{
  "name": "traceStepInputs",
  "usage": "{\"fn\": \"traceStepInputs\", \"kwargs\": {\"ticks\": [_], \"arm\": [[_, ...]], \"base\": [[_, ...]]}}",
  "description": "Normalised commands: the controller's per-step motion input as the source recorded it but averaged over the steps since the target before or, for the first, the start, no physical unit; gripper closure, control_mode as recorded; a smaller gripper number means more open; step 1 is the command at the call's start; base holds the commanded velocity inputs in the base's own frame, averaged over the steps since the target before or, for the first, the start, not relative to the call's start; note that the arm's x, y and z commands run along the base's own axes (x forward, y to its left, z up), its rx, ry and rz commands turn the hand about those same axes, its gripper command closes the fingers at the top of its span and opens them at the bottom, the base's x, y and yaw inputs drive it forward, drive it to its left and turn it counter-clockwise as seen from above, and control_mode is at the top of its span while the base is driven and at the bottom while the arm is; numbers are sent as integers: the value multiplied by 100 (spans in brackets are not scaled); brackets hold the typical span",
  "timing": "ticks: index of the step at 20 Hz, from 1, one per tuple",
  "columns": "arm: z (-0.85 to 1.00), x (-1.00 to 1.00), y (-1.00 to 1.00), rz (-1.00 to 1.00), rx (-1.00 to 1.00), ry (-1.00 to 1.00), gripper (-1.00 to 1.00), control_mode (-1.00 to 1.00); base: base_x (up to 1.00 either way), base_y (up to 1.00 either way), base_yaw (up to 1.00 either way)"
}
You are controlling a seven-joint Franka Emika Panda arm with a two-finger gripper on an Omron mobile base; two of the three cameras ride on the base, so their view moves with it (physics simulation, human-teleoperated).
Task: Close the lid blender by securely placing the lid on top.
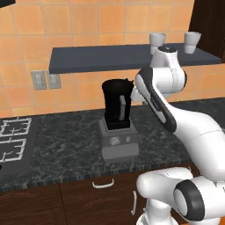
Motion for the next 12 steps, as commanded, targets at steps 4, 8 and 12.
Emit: {"fn": "traceStepInputs", "kwargs": {"ticks": [4,8,12], "arm": [[0,-3,-68,-5,0,-13,-100,-100],[-1,-16,-100,-31,5,-4,-100,-100],[-13,-27,-100,-42,14,3,-100,-100]], "base": [[0,0,0],[0,0,0],[0,0,0]]}}
